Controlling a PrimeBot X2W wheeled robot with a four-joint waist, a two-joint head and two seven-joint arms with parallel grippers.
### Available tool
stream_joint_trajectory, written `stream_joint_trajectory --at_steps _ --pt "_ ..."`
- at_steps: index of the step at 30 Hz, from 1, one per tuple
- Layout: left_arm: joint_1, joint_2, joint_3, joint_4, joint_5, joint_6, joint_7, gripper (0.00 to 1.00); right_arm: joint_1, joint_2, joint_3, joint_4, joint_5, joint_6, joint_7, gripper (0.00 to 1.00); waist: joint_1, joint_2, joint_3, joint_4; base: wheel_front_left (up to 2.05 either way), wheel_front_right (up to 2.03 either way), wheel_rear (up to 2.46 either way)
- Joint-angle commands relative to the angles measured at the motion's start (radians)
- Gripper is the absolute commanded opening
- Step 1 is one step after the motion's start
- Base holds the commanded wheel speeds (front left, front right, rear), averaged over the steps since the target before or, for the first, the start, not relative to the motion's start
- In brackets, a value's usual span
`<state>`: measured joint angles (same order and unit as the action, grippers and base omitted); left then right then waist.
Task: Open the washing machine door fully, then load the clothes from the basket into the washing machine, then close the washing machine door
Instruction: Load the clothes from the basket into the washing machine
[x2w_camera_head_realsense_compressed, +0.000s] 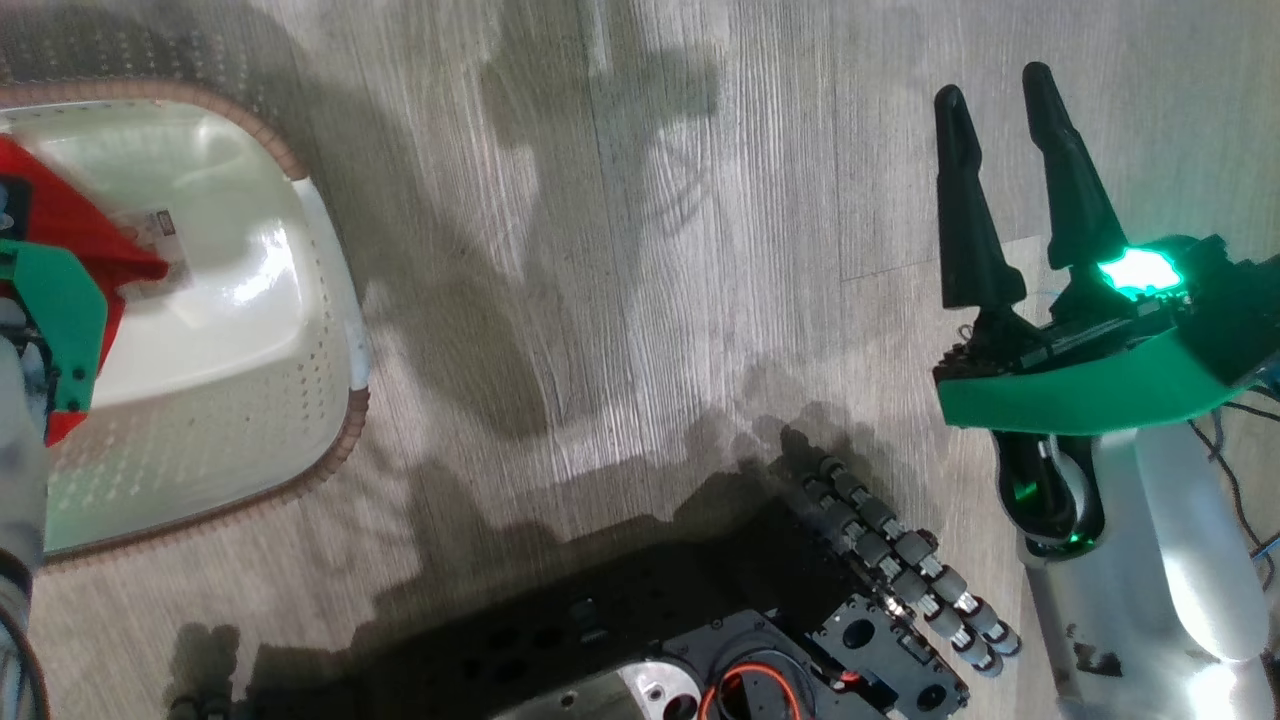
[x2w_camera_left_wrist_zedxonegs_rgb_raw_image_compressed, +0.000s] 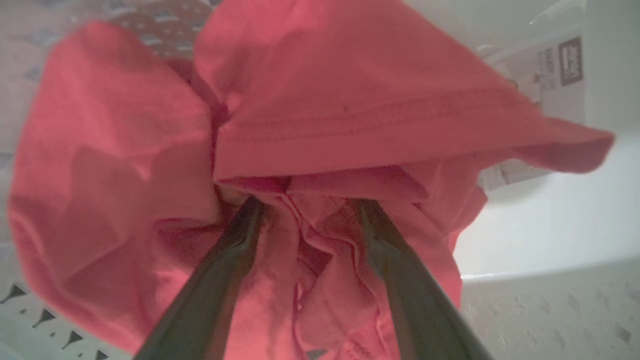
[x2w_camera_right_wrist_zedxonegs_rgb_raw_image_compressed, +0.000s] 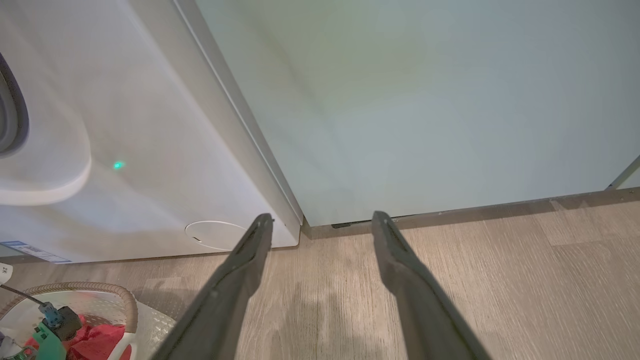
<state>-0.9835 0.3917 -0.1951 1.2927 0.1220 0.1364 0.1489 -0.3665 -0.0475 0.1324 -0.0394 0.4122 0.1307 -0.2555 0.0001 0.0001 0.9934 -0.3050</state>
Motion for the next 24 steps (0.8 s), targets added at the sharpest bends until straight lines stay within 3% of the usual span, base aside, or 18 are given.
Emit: stream_joint_trajectory --at_steps 1,16,17,18,19,20,24 --pt "0.016 0.037 0.014 -0.002 -0.007 0.009 0.008 1.00 0.031 -0.003 0.018 -0.028 0.004 0.000 -0.006 1.00 -0.0001 -0.0001 0.005 0.002 0.00 0.00 0.00" --pt "0.023 0.007 0.011 -0.002 -0.049 0.010 0.050 1.00 0.035 -0.003 0.012 -0.042 -0.017 0.000 -0.006 1.00 -0.0001 -0.0001 0.018 0.023 0.00 0.00 0.00" --pt "0.026 0.007 0.013 -0.002 -0.054 0.008 0.052 0.93 0.035 -0.003 0.013 -0.042 -0.019 0.000 -0.006 1.00 -0.0001 -0.0001 0.017 0.024 0.00 0.00 0.00" --pt "0.027 0.006 0.013 -0.002 -0.057 0.007 0.052 0.43 0.035 -0.003 0.013 -0.042 -0.021 0.000 -0.006 1.00 -0.0001 -0.0001 0.017 0.025 0.00 0.00 0.00" --pt "0.029 0.006 0.013 -0.002 -0.060 0.004 0.052 0.06 0.036 -0.003 0.014 -0.042 -0.023 0.000 -0.006 1.00 -0.0001 -0.0001 0.016 0.026 0.00 0.00 0.00" --pt "0.030 0.006 0.011 -0.002 -0.062 0.000 0.045 0.00 0.035 -0.003 0.014 -0.042 -0.024 0.000 -0.006 1.00 -0.0001 -0.0001 0.016 0.026 0.00 0.00 0.00" --pt "0.042 0.010 0.005 -0.002 -0.069 -0.009 0.038 0.00 0.027 -0.003 0.014 -0.042 -0.021 0.000 -0.006 1.00 -0.0001 -0.0001 0.009 0.023 0.00 0.00 0.00"
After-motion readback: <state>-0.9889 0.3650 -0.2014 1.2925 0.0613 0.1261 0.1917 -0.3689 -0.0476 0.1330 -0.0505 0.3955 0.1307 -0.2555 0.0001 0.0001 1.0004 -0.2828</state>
